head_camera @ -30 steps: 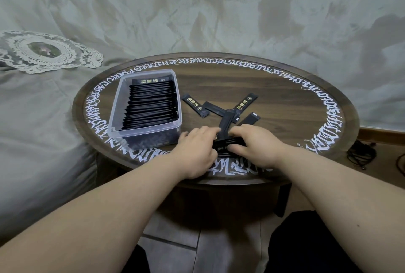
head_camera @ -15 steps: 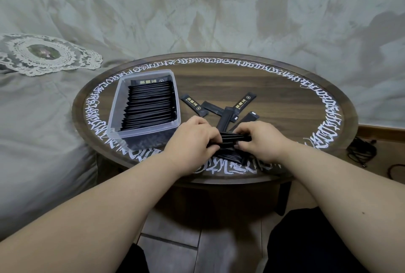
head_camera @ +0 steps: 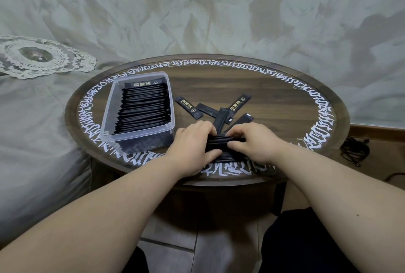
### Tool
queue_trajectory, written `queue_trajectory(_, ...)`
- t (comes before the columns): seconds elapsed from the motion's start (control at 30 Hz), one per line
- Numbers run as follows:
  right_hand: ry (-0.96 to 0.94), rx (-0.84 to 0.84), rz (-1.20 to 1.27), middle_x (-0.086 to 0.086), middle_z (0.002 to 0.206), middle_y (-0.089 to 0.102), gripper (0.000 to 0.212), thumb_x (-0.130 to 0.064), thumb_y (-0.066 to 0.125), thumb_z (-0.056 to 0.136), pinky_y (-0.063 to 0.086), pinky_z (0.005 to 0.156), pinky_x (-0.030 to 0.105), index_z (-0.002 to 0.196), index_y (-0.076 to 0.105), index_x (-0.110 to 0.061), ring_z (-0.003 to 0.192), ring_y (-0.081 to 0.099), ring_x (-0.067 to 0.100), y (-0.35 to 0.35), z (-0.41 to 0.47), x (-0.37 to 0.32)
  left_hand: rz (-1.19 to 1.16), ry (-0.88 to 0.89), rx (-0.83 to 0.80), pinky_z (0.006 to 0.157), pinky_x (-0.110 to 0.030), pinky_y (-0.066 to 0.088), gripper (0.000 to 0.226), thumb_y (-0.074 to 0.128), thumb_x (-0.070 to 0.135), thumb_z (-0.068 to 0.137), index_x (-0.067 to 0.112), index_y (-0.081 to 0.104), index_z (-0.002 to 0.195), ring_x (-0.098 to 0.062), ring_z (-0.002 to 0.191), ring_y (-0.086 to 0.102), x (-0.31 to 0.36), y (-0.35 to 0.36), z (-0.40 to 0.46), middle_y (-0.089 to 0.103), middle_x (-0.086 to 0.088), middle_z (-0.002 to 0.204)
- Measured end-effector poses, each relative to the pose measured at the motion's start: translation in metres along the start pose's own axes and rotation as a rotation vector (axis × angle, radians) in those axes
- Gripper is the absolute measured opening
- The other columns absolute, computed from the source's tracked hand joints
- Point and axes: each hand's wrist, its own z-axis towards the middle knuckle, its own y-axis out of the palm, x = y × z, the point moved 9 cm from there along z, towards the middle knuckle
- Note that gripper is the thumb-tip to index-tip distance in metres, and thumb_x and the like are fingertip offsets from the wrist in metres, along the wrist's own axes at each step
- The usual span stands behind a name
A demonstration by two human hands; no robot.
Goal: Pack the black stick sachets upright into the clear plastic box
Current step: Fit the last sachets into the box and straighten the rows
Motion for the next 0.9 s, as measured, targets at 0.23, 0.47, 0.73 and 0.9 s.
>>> queue_trajectory(0.23, 0.018, -0.025, 0.020, -0.008, 0.099, 0.068, 0.021, -0.030, 0.064, 0.088, 0.044, 0.081, 0.025, 0.108, 0.067, -0.025, 0.091, 0.059, 0.011, -0.003, -0.003, 0.004, 0.024, 0.076, -0.151, 0.106, -0.037, 0.036, 0.066, 0.064, 0.047, 0.085, 0.029, 0.036, 0.142, -0.016, 0.126, 0.040, -0.005, 0.012, -0.006, 0.044, 0.007, 0.139)
queue_trajectory(0.47, 0.013, -0.053, 0.080, -0.008, 0.102, 0.068, 0.028, -0.037, 0.066, 0.085, 0.046, 0.085, 0.027, 0.112, 0.066, -0.027, 0.095, 0.060, 0.010, -0.003, -0.007, 0.001, 0.062, 0.086, -0.121, 0.101, -0.033, 0.037, 0.048, 0.045, 0.038, 0.099, 0.028, 0.036, 0.145, -0.019, 0.123, 0.044, -0.003, 0.011, -0.003, 0.046, 0.003, 0.139)
queue_trajectory(0.73, 0.033, -0.027, -0.020, -0.005, 0.105, 0.066, 0.034, -0.028, 0.072, 0.079, 0.045, 0.083, 0.026, 0.111, 0.064, -0.024, 0.097, 0.059, 0.014, -0.002, -0.004, 0.007, -0.059, -0.013, -0.089, 0.108, -0.034, 0.032, 0.061, 0.058, 0.033, 0.093, 0.025, 0.031, 0.148, -0.017, 0.128, 0.038, -0.011, 0.012, -0.004, 0.044, 0.002, 0.139)
queue_trajectory(0.9, 0.056, -0.002, -0.033, -0.005, 0.107, 0.062, 0.044, -0.032, 0.075, 0.075, 0.041, 0.079, 0.022, 0.116, 0.062, -0.024, 0.097, 0.057, 0.014, -0.003, -0.003, 0.008, -0.173, -0.060, -0.047, 0.112, -0.031, 0.028, 0.063, 0.062, 0.021, 0.090, 0.024, 0.033, 0.146, -0.015, 0.130, 0.034, -0.013, 0.012, -0.005, 0.043, 0.002, 0.138)
